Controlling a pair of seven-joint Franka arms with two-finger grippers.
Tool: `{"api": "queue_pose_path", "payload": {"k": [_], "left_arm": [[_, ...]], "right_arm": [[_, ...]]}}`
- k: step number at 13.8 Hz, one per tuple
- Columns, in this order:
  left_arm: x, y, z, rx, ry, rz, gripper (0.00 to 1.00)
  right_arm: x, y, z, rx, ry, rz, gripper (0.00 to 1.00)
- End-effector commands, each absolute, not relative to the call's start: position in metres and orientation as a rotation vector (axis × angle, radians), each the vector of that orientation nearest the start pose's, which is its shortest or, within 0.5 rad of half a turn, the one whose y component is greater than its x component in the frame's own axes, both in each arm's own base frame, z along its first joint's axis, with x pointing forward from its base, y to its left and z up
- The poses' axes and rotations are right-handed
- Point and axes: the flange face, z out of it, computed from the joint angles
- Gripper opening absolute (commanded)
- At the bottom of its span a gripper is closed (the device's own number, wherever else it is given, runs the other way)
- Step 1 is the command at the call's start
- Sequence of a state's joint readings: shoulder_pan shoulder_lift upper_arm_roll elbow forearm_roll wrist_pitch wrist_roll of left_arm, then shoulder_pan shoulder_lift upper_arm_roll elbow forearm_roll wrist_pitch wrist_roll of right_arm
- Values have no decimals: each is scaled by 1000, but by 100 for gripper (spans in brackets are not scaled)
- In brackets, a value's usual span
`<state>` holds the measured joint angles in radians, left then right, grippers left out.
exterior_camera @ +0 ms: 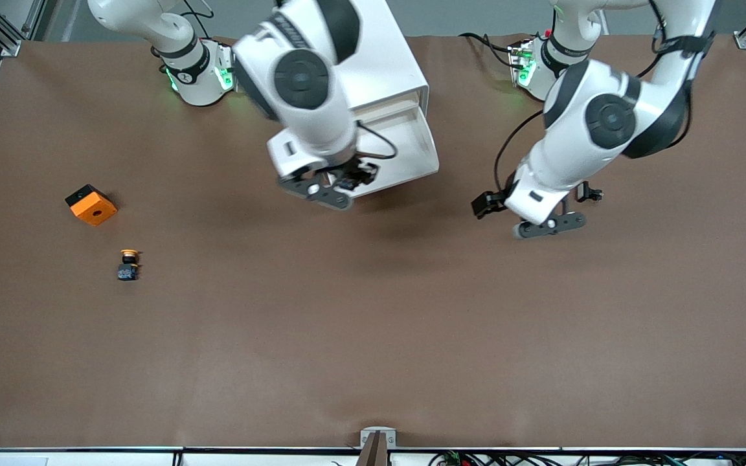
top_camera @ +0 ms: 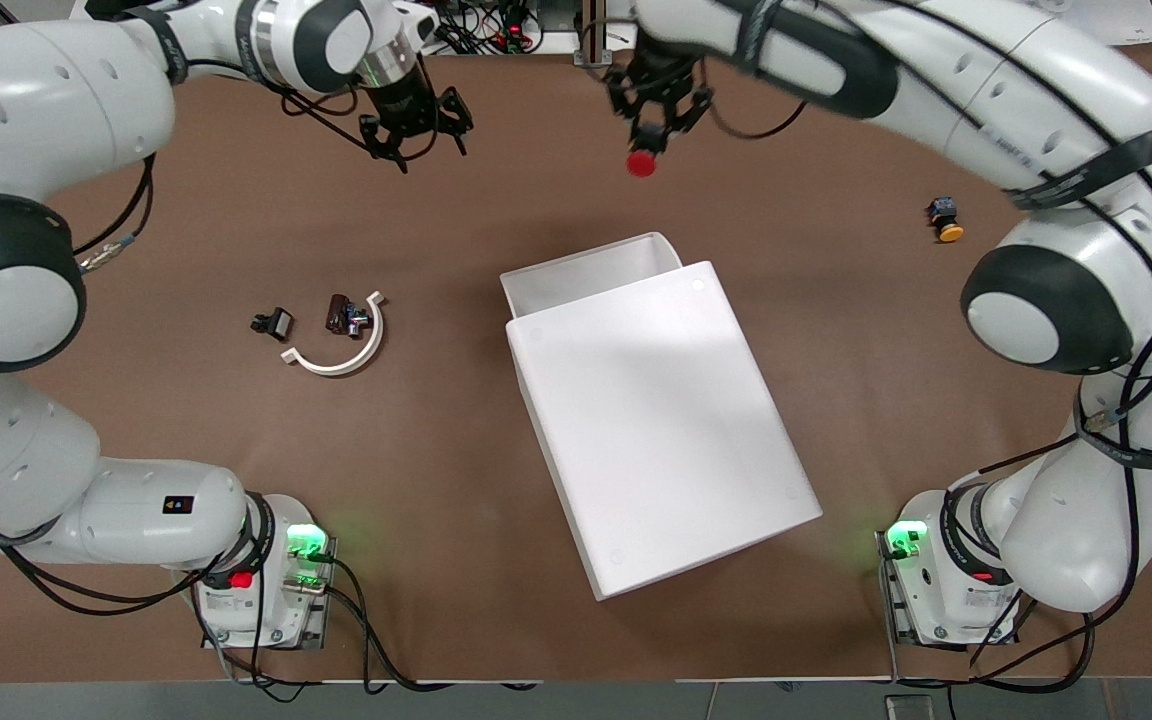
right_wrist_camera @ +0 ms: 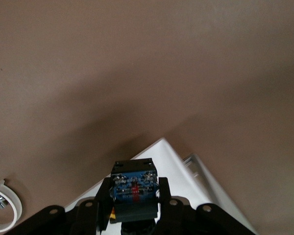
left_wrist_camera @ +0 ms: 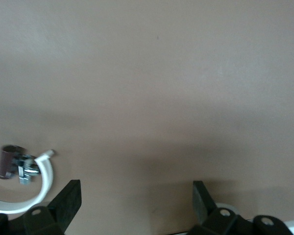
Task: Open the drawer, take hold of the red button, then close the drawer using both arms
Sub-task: 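Lift the button out with the right gripper while the left gripper pushes, then push the drawer shut with the left gripper while the right gripper carries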
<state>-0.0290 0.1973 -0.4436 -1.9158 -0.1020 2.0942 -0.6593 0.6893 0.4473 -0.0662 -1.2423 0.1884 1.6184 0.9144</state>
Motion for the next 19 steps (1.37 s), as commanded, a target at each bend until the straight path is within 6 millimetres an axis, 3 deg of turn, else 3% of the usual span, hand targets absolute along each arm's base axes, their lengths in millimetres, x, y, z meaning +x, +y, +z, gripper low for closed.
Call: {"api": "queue_pose_path", "payload": {"k": [1,3,5,7,10,13,17,19], "left_arm": [[528,-307,375,-3268,-406,201,100],[524,-323,349,-3259,-371,281,100],[510,-351,329,-3248,-316,342,100],[509,-366,316,-3239,-353,387,100],[490,-404,302,-3195,-452,449,100],[472,-429,290,-3175,-443,489,100],[445,-449,282,-3127,-381,557,100],[431,-459,287,-3096,-324,587,100]], "right_arm": [[562,357,516,-3041,333,250,0],[576,306,511,-3100,243,216,0],[591,248,509,-3096,183,214,0],[604,211,503,-3090,169,196,0],[611,166,463,-3111,125,99,0],[611,106,416,-3108,61,40,0],[584,28,359,-3107,-62,-43,0],[572,19,339,-3109,-80,-44,0]]}}
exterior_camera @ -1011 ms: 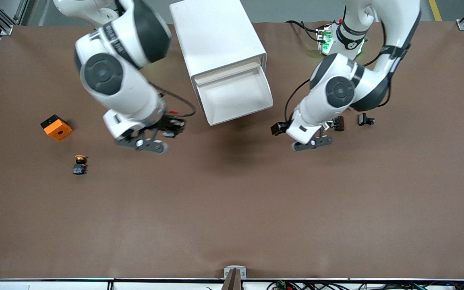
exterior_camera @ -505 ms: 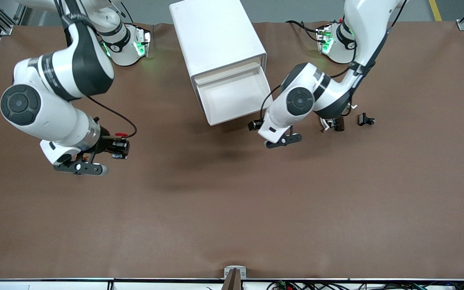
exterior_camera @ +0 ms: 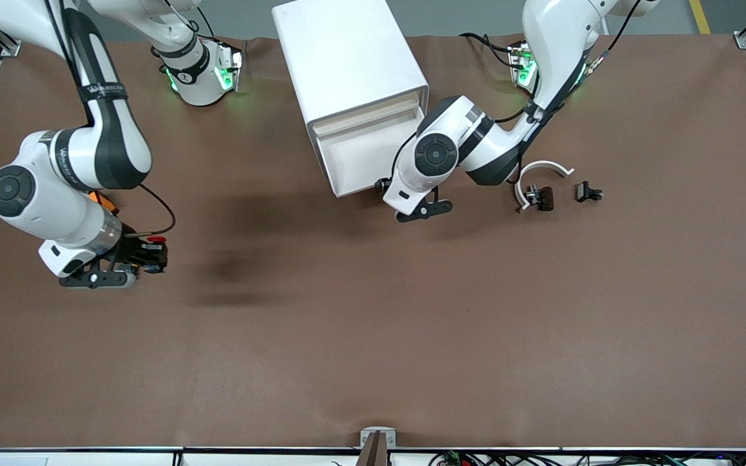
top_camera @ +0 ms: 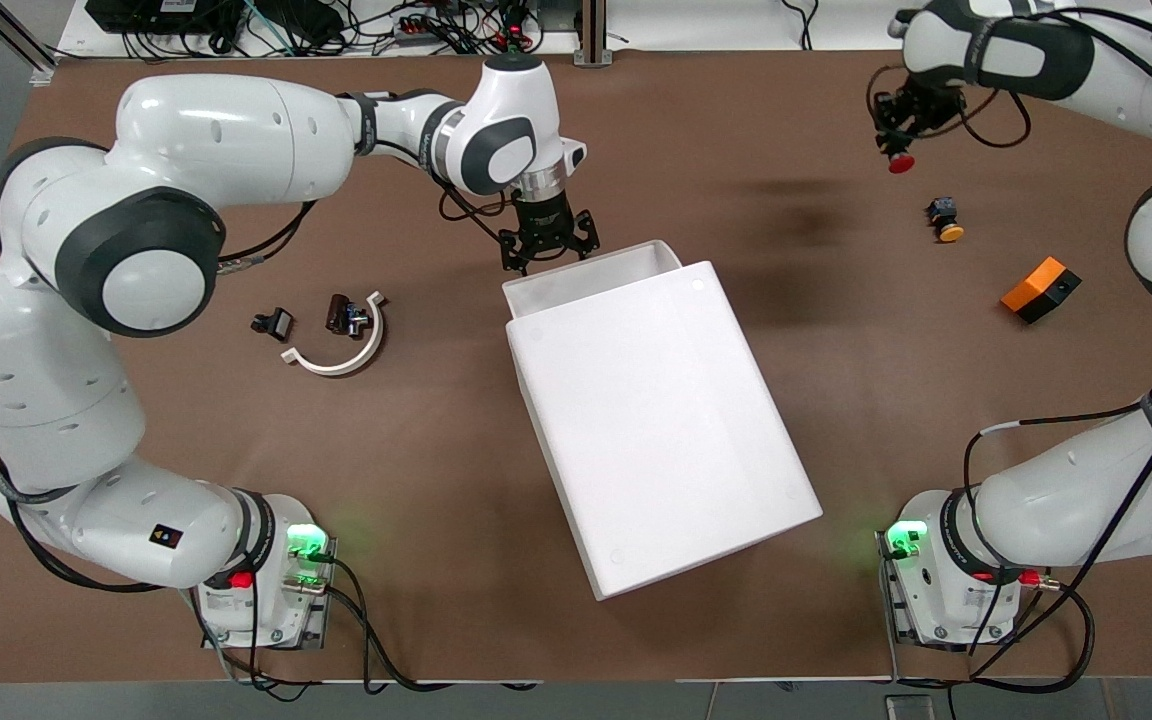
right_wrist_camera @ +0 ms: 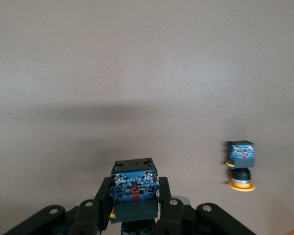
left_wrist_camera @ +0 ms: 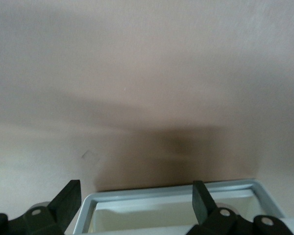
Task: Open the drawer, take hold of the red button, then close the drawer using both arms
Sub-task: 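Push the drawer shut with the left gripper while the right gripper carries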
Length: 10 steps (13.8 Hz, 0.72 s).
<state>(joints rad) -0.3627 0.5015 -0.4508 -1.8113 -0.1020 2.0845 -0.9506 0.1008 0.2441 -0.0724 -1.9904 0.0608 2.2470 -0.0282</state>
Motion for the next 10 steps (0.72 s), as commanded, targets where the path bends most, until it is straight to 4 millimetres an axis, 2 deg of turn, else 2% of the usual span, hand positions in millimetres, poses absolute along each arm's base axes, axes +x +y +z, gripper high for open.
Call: {"api": "queue_pose_path", "payload": {"k": [1,4,6,10], "left_arm": [[424,-463,288,-3078,-295,605,100],[404,-479,287,-3056,-237,646,100],[388,-492,281,-3049,-224,698,100],[372,-503,274,-3039,-217,761,100]], "right_arm": [[569,18,333,-3109,-79,-39,0],[556,16,305,-3114,-68,-89,0],[555,15,288,-3117,-53,-61,0],[557,14,268,-3124,-53,-30,0]]}}
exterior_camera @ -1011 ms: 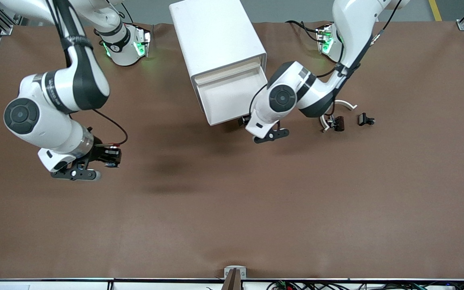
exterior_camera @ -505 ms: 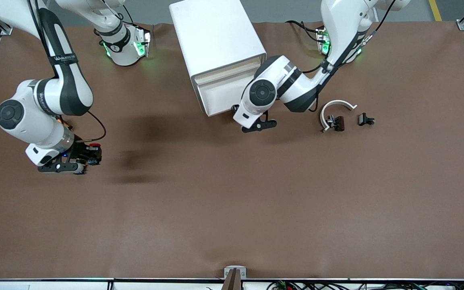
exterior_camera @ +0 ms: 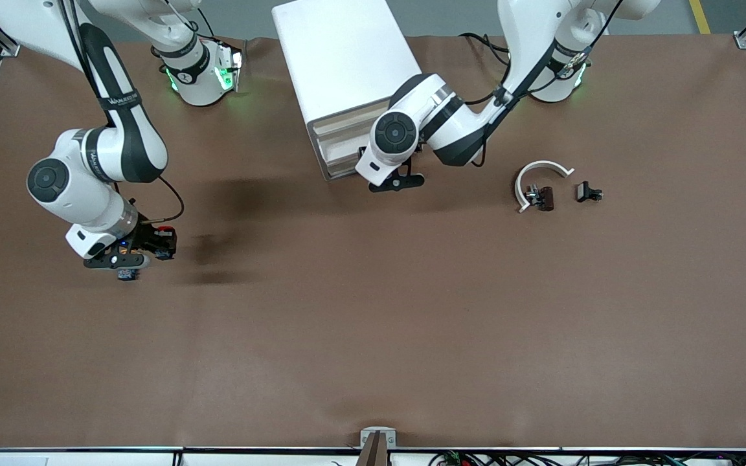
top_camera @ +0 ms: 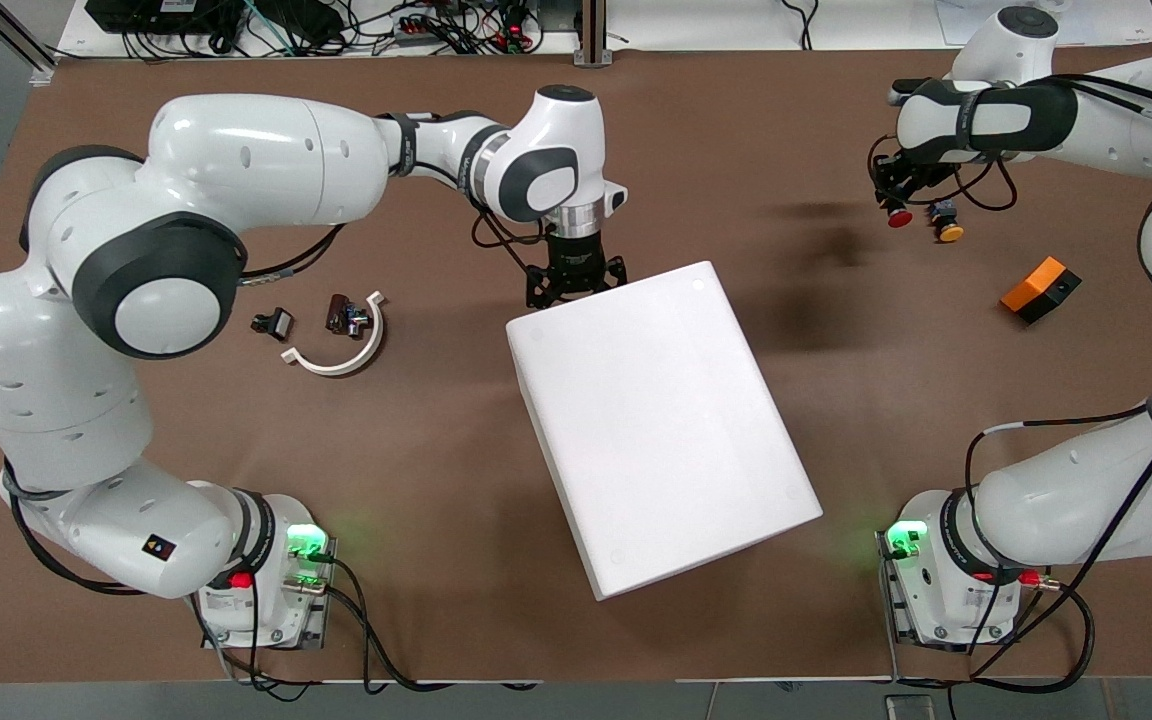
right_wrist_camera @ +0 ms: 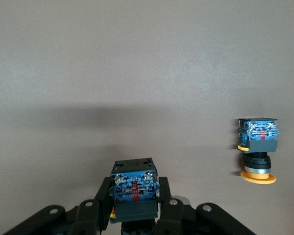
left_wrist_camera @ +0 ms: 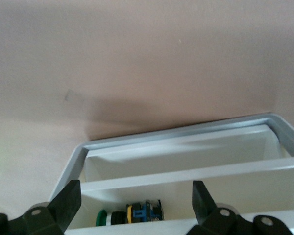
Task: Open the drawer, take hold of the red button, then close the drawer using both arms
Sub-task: 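Push the drawer shut with the left gripper while the right gripper carries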
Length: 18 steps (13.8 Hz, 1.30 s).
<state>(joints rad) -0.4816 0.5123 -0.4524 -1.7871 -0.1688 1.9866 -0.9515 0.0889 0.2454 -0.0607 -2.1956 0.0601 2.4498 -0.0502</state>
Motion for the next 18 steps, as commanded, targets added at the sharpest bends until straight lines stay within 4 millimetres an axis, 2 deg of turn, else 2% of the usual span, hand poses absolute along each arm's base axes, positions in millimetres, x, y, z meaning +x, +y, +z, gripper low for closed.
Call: {"api": "queue_pose_path", "payload": {"k": [1,4,7,11,12,14,16,18], "left_arm": [[371,-504,271,-3036,-222,776,100],[359,-512,269,-3032,-216,818,100],[352,-519,271,-3035,-255,884,100],[341,-527,273,-3014,-302,881,100],[346,-523,272,-3012,-315,879,100],[362,-520,284,-3023,-351,848,100],[397,-500,292,-3007,-422,813,100],[434,-481,308,-3006,-441,700,100]], "right_arm": [[558,12,260,-3129,-54,-28,0],[561,8,238,-3138,-53,-62,0],[564,-4,219,-3163,-55,-103,0],[564,-5,212,-3163,-34,-94,0],[564,-6,209,-3164,-10,-89,0],[565,-6,209,-3165,-5,-89,0],[568,-8,203,-3166,1,-84,0],[573,-10,194,-3168,9,-104,0]]}}
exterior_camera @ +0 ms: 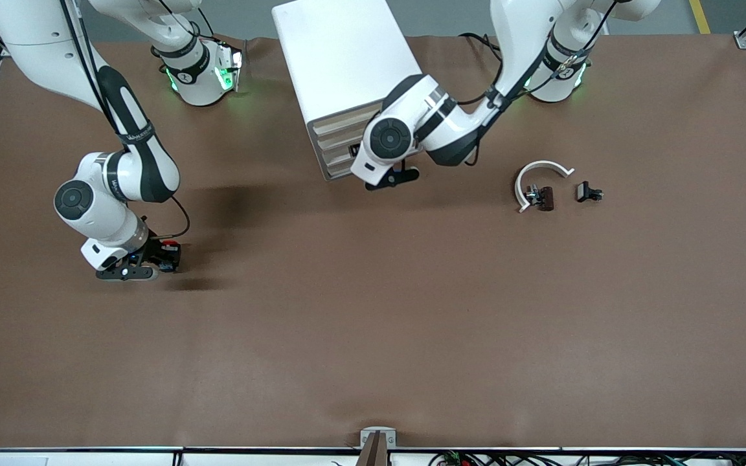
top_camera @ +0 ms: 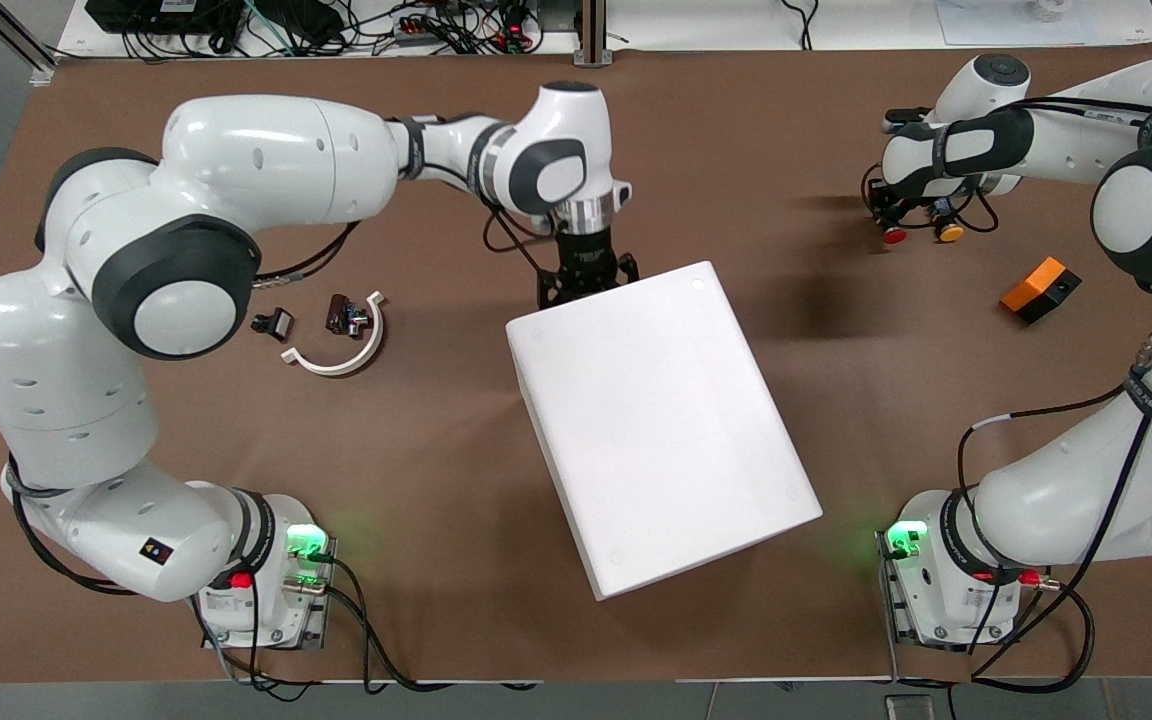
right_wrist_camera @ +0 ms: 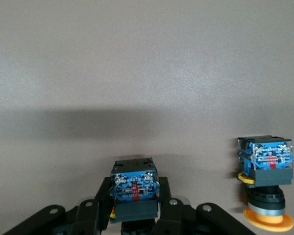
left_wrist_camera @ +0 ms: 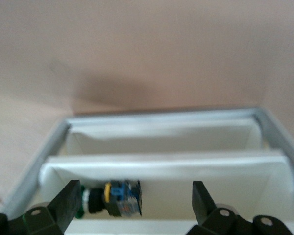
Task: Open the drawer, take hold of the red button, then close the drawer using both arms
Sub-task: 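Lower the button beside the orange button while the left gripper retracts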
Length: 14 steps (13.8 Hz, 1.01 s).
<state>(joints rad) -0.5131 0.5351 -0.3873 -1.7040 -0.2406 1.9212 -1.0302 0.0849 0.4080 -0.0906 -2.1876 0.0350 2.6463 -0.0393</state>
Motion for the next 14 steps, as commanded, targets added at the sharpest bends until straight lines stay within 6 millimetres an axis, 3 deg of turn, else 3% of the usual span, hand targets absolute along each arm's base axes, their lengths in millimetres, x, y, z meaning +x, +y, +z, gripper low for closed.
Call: {"api": "queue_pose_path", "payload": {"k": [1,6,9,12,13,14], "left_arm": [[452,-470,317,-3002,-460,649,100],[540,-384,362,-2951,-538,342,100],[564,-337,405,-2864,-506,106,100],[597,-270,449,-2891,-390,24,100],[607,-239,465,-2905,-393,16,100],[614,-213,475,-2907,-400,7,100]], "right_arm": [[573,-11,191,-3168,16,-116,0],[575,-12,192,-3168,20,-123,0],[575,-14,191,-3167,49,-124,0],[581,-16,187,-3169,53,-129,0],[582,-15,185,-3168,55,-129,26],[582,-16,184,-3169,69,-127,99]]}}
